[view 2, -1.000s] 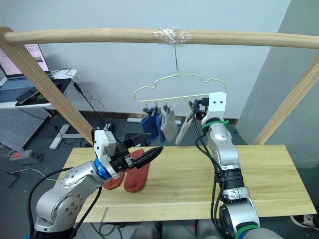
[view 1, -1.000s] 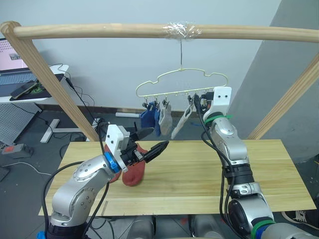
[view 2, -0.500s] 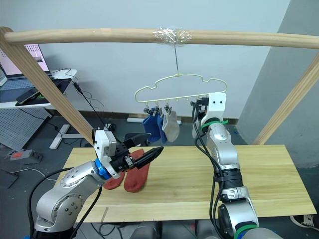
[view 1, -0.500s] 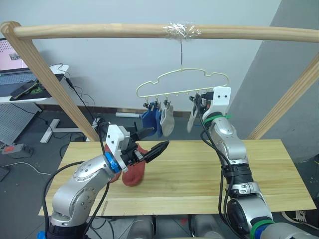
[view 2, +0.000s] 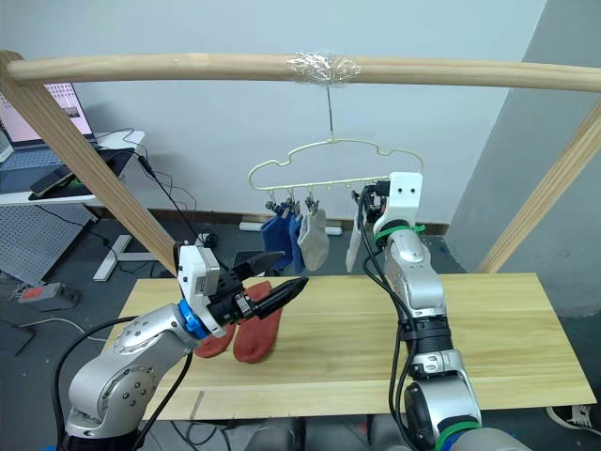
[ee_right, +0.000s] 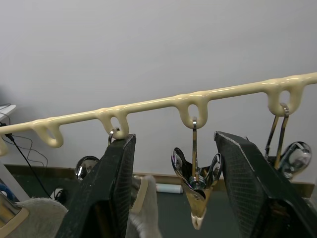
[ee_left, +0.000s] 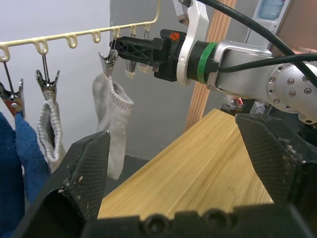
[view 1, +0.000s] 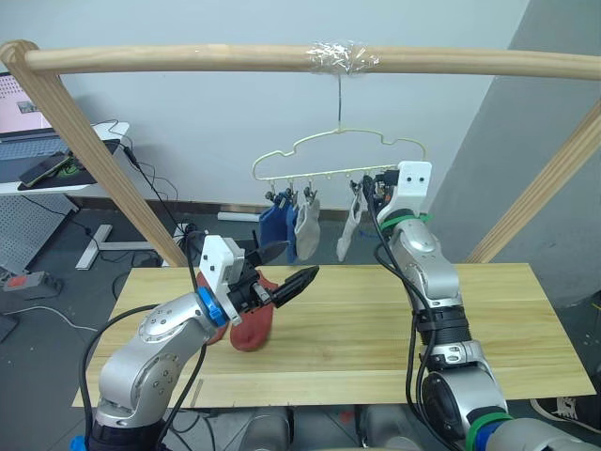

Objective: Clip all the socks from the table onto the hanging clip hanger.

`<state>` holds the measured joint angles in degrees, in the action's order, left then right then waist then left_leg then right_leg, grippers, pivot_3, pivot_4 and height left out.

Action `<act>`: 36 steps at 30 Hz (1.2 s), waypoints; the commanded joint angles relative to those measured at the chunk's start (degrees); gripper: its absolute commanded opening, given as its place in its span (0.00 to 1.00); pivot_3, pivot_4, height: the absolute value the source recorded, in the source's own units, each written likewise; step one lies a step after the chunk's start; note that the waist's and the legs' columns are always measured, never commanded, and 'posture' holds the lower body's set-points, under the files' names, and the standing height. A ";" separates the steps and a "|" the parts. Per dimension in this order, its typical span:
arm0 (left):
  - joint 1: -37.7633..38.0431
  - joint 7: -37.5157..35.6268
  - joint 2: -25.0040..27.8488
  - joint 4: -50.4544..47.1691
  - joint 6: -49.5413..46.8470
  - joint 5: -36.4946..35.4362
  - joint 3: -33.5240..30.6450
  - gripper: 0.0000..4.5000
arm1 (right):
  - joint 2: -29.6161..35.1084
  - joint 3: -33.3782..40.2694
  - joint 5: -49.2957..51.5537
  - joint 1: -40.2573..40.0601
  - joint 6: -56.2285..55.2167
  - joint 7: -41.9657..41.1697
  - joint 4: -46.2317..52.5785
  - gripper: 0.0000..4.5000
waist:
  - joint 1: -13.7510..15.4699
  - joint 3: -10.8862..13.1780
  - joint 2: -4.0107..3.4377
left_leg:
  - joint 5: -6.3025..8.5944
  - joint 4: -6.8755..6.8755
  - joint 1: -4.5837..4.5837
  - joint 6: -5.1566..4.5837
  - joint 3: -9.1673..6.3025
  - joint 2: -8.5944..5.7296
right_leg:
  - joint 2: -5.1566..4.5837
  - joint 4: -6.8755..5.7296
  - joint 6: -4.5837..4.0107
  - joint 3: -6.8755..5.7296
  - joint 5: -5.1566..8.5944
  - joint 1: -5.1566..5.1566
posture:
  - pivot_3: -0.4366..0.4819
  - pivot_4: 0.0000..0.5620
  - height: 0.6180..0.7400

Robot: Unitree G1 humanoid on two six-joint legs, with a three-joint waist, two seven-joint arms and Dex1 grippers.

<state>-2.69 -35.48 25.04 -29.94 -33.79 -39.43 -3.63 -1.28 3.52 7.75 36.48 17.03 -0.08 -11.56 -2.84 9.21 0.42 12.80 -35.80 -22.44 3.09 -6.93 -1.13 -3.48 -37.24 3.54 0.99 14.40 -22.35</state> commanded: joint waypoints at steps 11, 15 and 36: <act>0.14 0.28 0.22 -2.68 0.72 -0.50 0.37 1.00 | -0.88 1.52 1.88 1.44 1.18 -0.16 1.26 0.59 | 0.00 0.00 0.00 | 0.00 0.00 0.00 0.00 0.00 0.00 | 0.00 0.00 0.00 0.00 0.00 0.00 | 0.50 0.19 1.00; 0.16 0.32 0.25 -2.70 0.76 -0.46 0.32 1.00 | -0.82 1.57 1.59 1.58 0.83 -0.16 1.10 0.59 | 0.01 0.00 0.00 | 0.00 0.00 0.00 0.00 0.00 0.00 | 0.00 0.00 0.00 0.00 0.00 0.00 | 0.50 0.19 1.00; 0.80 4.06 0.27 4.05 2.10 6.86 2.20 1.00 | 2.42 3.49 5.67 1.09 7.37 -5.00 3.06 0.00 | 0.05 0.00 -0.01 | 0.00 0.00 0.03 0.00 -0.01 0.00 | 0.00 0.00 0.00 0.00 0.00 0.03 | 0.48 0.22 1.00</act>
<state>-2.37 -32.33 25.02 -27.22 -32.93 -34.80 -1.97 0.37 6.00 11.69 37.22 22.55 -3.78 -11.10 -2.79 9.21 0.41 12.80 -35.80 -22.39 3.09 -6.93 -1.13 -3.48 -37.24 3.54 0.99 14.40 -22.31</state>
